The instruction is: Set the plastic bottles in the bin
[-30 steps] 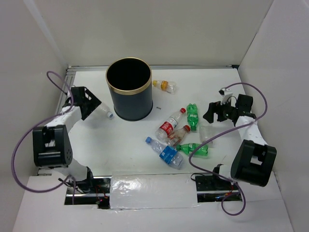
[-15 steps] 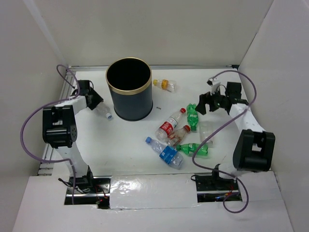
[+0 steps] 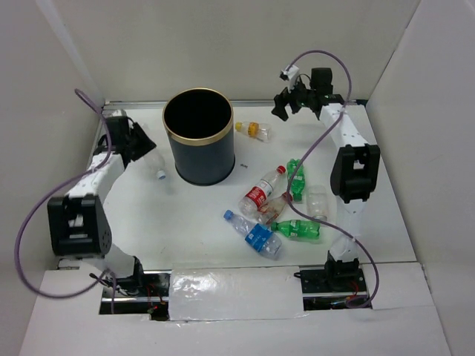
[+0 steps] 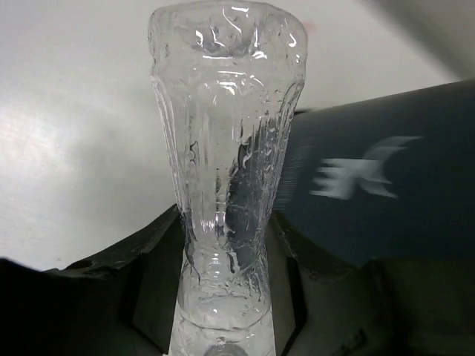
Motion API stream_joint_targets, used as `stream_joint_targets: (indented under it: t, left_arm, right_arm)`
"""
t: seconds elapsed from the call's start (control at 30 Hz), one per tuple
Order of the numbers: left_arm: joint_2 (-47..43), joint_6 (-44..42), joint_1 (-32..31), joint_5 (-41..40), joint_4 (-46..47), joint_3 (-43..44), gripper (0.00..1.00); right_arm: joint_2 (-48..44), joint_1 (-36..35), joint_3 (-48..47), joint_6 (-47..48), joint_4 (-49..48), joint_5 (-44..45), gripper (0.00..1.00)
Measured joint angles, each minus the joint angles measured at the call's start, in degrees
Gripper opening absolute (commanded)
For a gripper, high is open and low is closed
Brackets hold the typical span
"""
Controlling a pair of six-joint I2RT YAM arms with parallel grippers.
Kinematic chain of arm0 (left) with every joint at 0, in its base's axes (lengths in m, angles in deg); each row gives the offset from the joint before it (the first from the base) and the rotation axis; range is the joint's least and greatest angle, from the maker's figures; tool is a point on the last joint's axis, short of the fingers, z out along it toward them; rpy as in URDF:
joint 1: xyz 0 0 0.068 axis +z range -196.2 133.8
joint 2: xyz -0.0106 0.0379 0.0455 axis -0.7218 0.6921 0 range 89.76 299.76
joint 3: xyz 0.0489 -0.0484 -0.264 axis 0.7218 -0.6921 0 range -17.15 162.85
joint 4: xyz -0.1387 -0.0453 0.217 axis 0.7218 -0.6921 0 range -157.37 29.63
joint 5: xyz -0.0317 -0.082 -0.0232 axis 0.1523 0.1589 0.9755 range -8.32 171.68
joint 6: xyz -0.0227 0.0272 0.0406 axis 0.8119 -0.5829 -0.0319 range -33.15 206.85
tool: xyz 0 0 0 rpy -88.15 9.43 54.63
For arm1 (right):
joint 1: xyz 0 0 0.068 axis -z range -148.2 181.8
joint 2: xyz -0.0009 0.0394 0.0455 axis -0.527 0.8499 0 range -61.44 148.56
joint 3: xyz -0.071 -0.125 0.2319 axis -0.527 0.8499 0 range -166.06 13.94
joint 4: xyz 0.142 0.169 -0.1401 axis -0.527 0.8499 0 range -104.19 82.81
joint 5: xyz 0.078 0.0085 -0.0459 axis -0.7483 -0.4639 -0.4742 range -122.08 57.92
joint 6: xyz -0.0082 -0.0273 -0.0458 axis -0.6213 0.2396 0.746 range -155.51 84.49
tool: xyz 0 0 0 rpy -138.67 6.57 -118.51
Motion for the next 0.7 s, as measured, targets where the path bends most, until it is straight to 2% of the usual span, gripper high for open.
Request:
stream_joint_targets:
  t: [0.13,0.33,0.5,0.63,0.7]
  left_arm:
    - [-12.55,-1.57,-2.21,0.33,-0.48,6.05,0.00]
    - [-18.99,-0.70,-6.34,0.20,3.04,17.31,0.00]
    - [-17.16,0.94,-10.47,-0.74,4.37,20.15,0.00]
    - [-10.32,0.94,-15.52,-2.25,5.55,23.15,0.00]
    - [-6.54,0.52,-18.29,-3.06,5.44,23.91,0.02]
  right_arm:
    - [6.78,-2.14,-6.05,0.96,0.39,0.94,1.00]
    - [12.33,-4.96,-8.28,3.19,0.68,3.04,1.00]
    - [17.64,-7.06,-11.54,5.16,0.28,5.49,1.00]
    - [21.44,-7.96,-13.20,7.30,0.39,6.71,1.00]
    - [22.67,-8.33,-13.22,8.92,1.05,7.26,0.97]
